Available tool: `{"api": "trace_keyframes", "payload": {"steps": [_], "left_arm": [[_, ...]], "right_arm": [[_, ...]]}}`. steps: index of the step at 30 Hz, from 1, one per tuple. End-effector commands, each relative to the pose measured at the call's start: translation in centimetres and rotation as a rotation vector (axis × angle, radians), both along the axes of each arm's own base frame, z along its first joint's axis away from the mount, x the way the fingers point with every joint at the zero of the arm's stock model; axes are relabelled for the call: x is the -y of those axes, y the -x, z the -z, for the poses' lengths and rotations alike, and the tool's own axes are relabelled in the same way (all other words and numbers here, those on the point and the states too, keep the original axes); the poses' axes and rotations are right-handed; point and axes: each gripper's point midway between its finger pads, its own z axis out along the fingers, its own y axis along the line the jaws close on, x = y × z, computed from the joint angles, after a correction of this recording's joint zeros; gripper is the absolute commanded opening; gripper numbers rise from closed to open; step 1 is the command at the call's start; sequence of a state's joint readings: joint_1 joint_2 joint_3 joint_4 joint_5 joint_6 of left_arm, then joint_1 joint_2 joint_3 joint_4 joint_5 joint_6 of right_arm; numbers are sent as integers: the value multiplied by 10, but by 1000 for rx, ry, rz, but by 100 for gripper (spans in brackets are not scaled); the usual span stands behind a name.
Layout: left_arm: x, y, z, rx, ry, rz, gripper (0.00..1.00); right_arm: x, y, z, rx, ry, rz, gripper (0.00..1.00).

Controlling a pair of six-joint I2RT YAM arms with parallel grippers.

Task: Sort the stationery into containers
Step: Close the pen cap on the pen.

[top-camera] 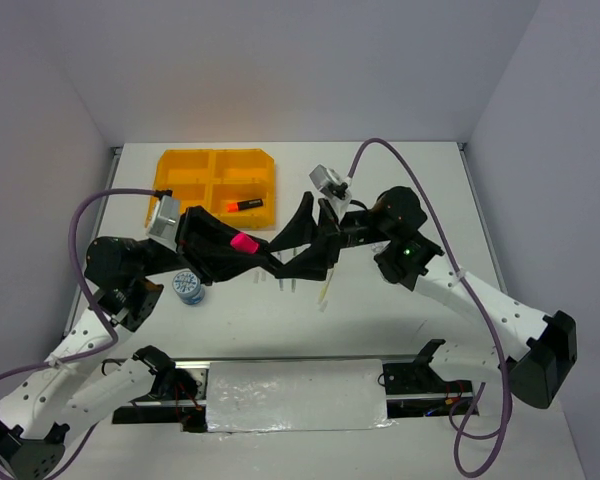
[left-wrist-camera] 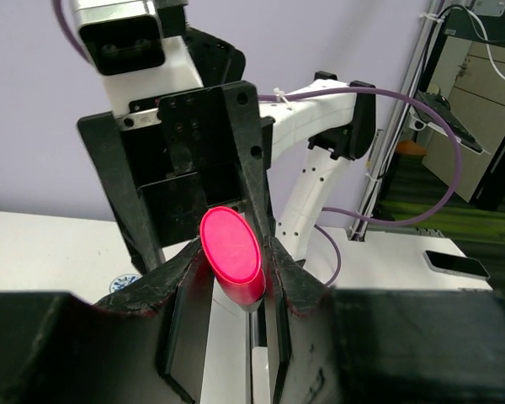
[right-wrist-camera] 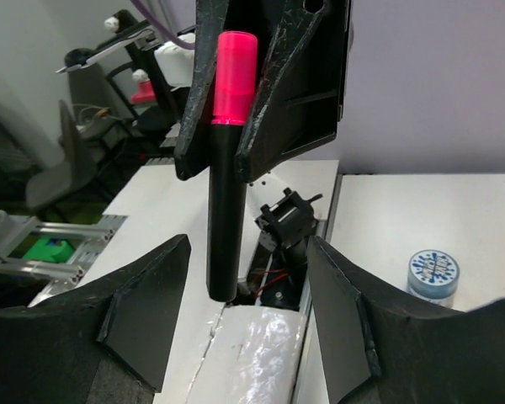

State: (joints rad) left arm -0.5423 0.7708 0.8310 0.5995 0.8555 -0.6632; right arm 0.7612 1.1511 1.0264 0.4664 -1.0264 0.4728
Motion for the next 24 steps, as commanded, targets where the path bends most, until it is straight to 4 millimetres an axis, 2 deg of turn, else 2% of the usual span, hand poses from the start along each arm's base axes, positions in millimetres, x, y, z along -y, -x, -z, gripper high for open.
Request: {"api": "trace_keyframes", "payload": {"steps": [1, 4, 6, 10, 11, 12, 13, 14, 19, 20, 21, 22, 24], "left_arm": [[-2, 13, -16, 80, 19, 45, 0], [0, 9, -13, 73, -1, 32, 0], [0, 8, -13, 75, -6, 28, 0], [4, 6, -8, 60, -34, 45, 0], [5, 5, -7, 53, -39, 44, 0], [5, 4, -9, 59, -40, 36, 0], [5, 2, -7, 43, -49, 28, 0], [4, -1, -11, 53, -42, 3, 0], [0, -20, -25, 42, -37, -124, 1], [-3, -26, -30, 38, -38, -166, 9], [-4, -29, -32, 36, -40, -185, 24], [-3, -32, -31, 27, -47, -195, 47], [-4, -37, -32, 19, -63, -224, 56]], "right_arm": [[0, 11, -17, 36, -43, -83, 66], [-5, 18, -21, 27, -42, -111, 64], [-11, 16, -23, 34, -31, -97, 58], [-18, 20, -27, 39, -23, -103, 41], [-19, 19, -27, 39, -20, -104, 28], [-18, 19, -27, 39, -20, -97, 21], [-19, 18, -26, 35, -15, -89, 8], [-19, 17, -23, 36, -14, -83, 1], [-20, 13, -16, 29, -20, -61, 0], [-21, 12, -17, 32, -24, -51, 0], [-21, 7, -18, 28, -28, -18, 0], [-20, 5, -18, 34, -32, 6, 0], [-19, 3, -19, 43, -45, 38, 0]]}}
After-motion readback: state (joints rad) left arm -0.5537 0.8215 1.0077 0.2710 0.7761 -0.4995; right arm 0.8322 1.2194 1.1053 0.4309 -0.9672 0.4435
